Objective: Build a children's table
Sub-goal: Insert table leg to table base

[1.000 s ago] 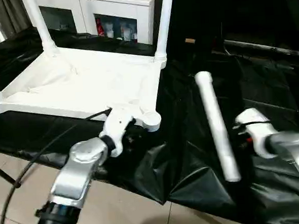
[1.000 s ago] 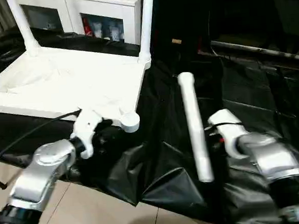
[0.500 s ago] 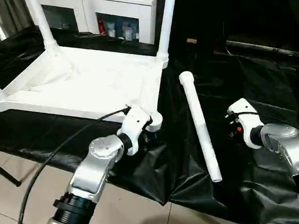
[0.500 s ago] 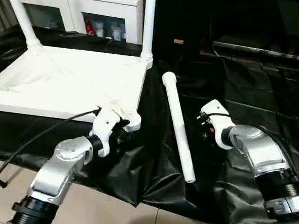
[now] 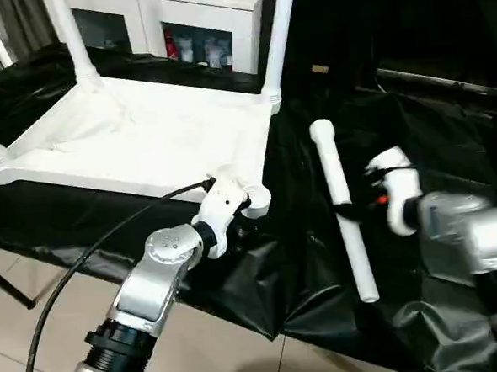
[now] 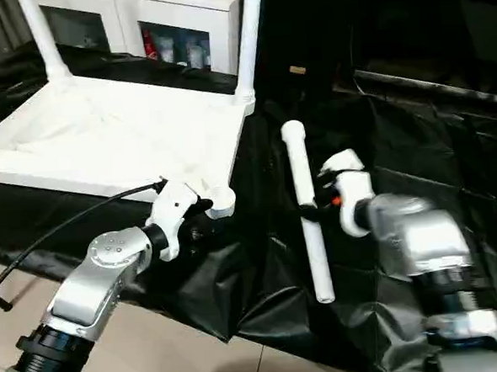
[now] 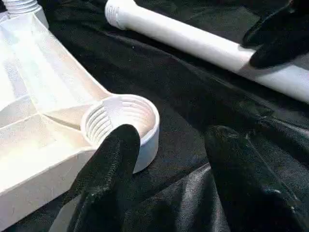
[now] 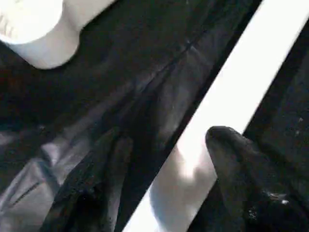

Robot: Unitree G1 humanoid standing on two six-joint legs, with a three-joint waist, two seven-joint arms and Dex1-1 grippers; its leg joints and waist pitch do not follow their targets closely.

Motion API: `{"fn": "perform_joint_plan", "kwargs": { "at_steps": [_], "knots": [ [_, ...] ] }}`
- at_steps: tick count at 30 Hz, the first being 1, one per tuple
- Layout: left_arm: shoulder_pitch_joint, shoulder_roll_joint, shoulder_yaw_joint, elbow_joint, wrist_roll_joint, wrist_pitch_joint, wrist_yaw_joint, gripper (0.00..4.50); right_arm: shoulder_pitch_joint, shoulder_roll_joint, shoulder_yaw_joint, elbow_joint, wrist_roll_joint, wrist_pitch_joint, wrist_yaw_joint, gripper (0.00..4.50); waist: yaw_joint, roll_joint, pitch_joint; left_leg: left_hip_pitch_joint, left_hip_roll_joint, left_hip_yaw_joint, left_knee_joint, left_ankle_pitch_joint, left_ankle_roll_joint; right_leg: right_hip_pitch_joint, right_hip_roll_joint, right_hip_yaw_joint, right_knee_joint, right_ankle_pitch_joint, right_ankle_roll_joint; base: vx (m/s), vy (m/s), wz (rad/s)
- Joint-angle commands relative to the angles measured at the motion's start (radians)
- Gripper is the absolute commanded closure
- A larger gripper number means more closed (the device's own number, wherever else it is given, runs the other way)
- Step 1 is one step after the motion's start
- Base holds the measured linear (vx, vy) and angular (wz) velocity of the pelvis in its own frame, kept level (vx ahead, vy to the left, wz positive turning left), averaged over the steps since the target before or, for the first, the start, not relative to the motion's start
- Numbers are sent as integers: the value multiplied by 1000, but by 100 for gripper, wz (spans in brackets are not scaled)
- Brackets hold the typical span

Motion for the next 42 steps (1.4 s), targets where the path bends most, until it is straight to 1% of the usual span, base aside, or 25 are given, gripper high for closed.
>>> {"fn": "perform_joint_plan", "kwargs": {
  "at_steps": [1, 2, 3, 5, 6, 10, 13, 14, 16, 17, 18, 20, 21, 23, 30, 32, 33, 34, 35, 36, 37, 38, 40, 41, 42],
  "knots": [
    [-5, 3, 0, -12, 6, -7, -7, 190, -13, 5, 10, 39, -30, 14, -48, 127, 4, -10, -65, 15, 12, 4, -64, -218, 2, 44, -59, 32, -93, -319, -145, 0, 0, 0],
    [-5, 3, 0, -12, 6, -7, -7, 190, -15, 8, 10, 42, -31, 16, -52, 116, 5, -10, -66, 16, 12, 4, -64, -222, 1, 44, -59, 32, -94, -322, -142, 0, 0, 0],
    [-4, 5, -1, -14, 6, -7, -7, 190, -32, 14, 24, 66, -56, 28, -84, 108, 6, -14, -66, 16, 13, 4, -64, -221, -2, 44, -59, 32, -93, -319, -139, 0, 0, 0],
    [-3, 7, -2, -17, 6, -7, -7, 190, -43, 17, 33, 80, -68, 29, -96, 102, 6, -14, -66, 16, 12, 4, -64, -218, -6, 44, -59, 32, -92, -311, -141, 0, 0, 0],
    [-1, 8, -2, -19, 5, -5, -7, 190, -51, 17, 35, 85, -72, 46, -105, 83, 6, -14, -66, 16, 12, 4, -64, -218, -6, 44, -59, 32, -92, -311, -141, 0, 0, 0],
    [3, 12, 0, -24, 4, -4, -7, 190, -72, 19, 32, 103, -75, 105, -131, 83, 10, -13, -67, 17, 12, 4, -64, -212, -7, 46, -59, 33, -89, -287, -141, 0, 0, 0],
    [4, 16, 3, -29, 2, -1, -8, 190, -90, 23, 16, 129, -72, 150, -150, 83, 13, -12, -69, 16, 12, 5, -64, -196, -10, 48, -57, 34, -85, -259, -146, 0, 0, 0],
    [4, 18, 4, -29, 0, -1, -9, 190, -99, 28, -3, 144, -62, 169, -159, 97, 13, -11, -68, 18, 12, 5, -64, -200, -13, 47, -58, 34, -85, -259, -149, 0, 0, 0],
    [3, 19, 5, -28, -1, -1, -9, 190, -102, 31, -11, 148, -58, 177, -163, 107, 14, -11, -68, 17, 12, 5, -64, -202, -16, 48, -58, 34, -85, -257, -147, 0, 0, 0],
    [0, 20, 6, -26, -2, -2, -10, 190, -109, 36, -29, 158, -51, 195, -174, 125, 14, -9, -68, 18, 12, 5, -64, -201, -17, 47, -58, 34, -85, -256, -146, 0, 0, 0],
    [-1, 20, 6, -25, -2, -3, -9, 190, -112, 38, -39, 165, -45, 202, -181, 125, 14, -11, -69, 17, 11, 5, -65, -199, -18, 49, -58, 34, -84, -252, -146, 0, 0, 0],
    [-3, 21, 6, -23, -2, -4, -9, 190, -117, 42, -54, 180, -38, 212, -193, 153, 15, -10, -69, 18, 12, 6, -64, -199, -19, 47, -58, 34, -85, -248, -149, 0, 0, 0],
    [-4, 21, 6, -23, -2, -5, -8, 190, -118, 43, -59, 187, -36, 215, -198, 153, 14, -11, -69, 18, 12, 5, -64, -199, -21, 48, -58, 34, -84, -248, -149, 0, 0, 0],
    [-3, 21, 6, -24, -2, -5, -5, 190, -127, 49, -79, 215, -29, 230, -214, 171, 15, -11, -68, 20, 12, 6, -65, -206, -23, 47, -59, 34, -85, -262, -149, 0, 0, 0],
    [1, 24, 8, -25, 1, -7, 0, 190, -136, 58, -112, 266, -28, 237, -246, 225, 16, -10, -68, 20, 12, 6, -65, -210, -28, 47, -60, 34, -86, -271, -144, 0, 0, 0],
    [1, 24, 9, -25, 1, -8, 1, 190, -145, 64, -140, 273, -19, 234, -264, 251, 15, -12, -68, 20, 11, 5, -65, -214, -30, 46, -60, 33, -87, -281, -140, 0, 0, 0],
    [0, 24, 10, -24, 2, -9, 2, 190, -149, 65, -150, 276, -15, 232, -270, 260, 15, -11, -68, 20, 11, 6, -65, -214, -30, 47, -60, 33, -87, -281, -139, 0, 0, 0],
    [0, 24, 10, -24, 2, -9, 3, 190, -154, 66, -160, 278, -10, 230, -274, 260, 15, -14, -68, 20, 11, 6, -65, -213, -30, 47, -59, 33, -87, -282, -138, 0, 0, 0],
    [0, 24, 11, -24, 2, -10, 4, 190, -165, 69, -185, 283, 2, 225, -284, 274, 15, -12, -69, 20, 11, 5, -65, -212, -30, 46, -60, 33, -86, -282, -138, 0, 0, 0],
    [-1, 24, 11, -24, 2, -12, 5, 190, -176, 73, -212, 291, 15, 220, -295, 274, 14, -11, -69, 20, 11, 6, -64, -210, -31, 46, -60, 34, -86, -275, -139, 0, 0, 0],
    [-1, 24, 12, -24, 2, -13, 6, 190, -184, 76, -229, 298, 24, 218, -301, 284, 15, -11, -70, 20, 11, 6, -65, -205, -30, 47, -59, 33, -85, -266, -141, 0, 0, 0],
    [-1, 24, 12, -24, 2, -13, 6, 190, -184, 76, -229, 298, 24, 218, -301, 292, 14, -11, -70, 20, 11, 6, -64, -203, -30, 47, -59, 33, -84, -260, -142, 0, 0, 0],
    [-2, 24, 14, -21, 3, -17, 9, 190, -207, 91, -296, 315, 67, 226, -318, 299, 14, -10, -71, 20, 11, 7, -64, -199, -30, 47, -59, 33, -82, -246, -145, 0, 0, 0],
    [-5, 22, 18, -18, 1, -20, 12, 190, -213, 101, -329, 319, 87, 213, -330, 301, 15, -8, -72, 20, 11, 7, -64, -194, -29, 48, -58, 33, -81, -233, -149, 0, 0, 0],
    [-6, 22, 20, -17, 0, -21, 12, 190, -215, 105, -340, 320, 94, 204, -334, 302, 14, -9, -72, 20, 10, 7, -64, -192, -28, 48, -58, 33, -80, -225, -152, 0, 0, 0]
  ]
}}
